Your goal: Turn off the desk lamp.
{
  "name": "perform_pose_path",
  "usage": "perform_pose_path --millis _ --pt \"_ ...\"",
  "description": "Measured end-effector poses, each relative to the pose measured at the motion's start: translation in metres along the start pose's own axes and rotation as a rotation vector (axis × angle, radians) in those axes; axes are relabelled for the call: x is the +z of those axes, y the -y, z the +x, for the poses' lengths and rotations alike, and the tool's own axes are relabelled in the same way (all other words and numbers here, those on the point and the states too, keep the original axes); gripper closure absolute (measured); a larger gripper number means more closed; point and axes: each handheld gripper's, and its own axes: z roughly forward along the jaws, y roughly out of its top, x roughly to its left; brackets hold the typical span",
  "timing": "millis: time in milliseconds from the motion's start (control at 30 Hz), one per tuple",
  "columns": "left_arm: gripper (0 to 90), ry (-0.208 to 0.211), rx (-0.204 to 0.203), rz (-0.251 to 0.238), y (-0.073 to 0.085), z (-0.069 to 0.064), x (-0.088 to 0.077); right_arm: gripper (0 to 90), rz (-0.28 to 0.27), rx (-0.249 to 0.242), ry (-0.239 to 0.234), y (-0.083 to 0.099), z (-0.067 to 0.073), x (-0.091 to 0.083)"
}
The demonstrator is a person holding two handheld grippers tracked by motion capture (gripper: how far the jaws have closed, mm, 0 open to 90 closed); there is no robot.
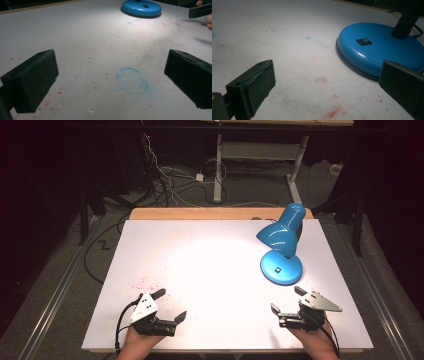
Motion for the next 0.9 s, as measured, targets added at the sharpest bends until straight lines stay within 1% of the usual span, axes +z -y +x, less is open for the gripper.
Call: perform_pose_path --millis 267,600,800,900 --pt "0.0 -0.006 0.020 0.010 -0.0004 -0.0022 0.0011 2.3 -0.001 -0.005 0.000 0.0001 0.0004 -0.0001" --pt "0.0 -0.005 0.016 0.006 -0.0002 -0.0017 0.0005 2.4 -0.004 -0.004 -0.001 0.0001 0.0004 -0.0005" --pt "0.0 -0.004 0.011 0.004 -0.0001 -0.0013 0.0003 2.5 -0.016 -0.005 0.002 0.0005 0.0003 -0.0015" --pt "0.0 -0.008 0.008 -0.014 0.0008 -0.0017 -0.0011 3.3 -0.014 -0.005 0.000 0.0005 0.0003 -0.0013"
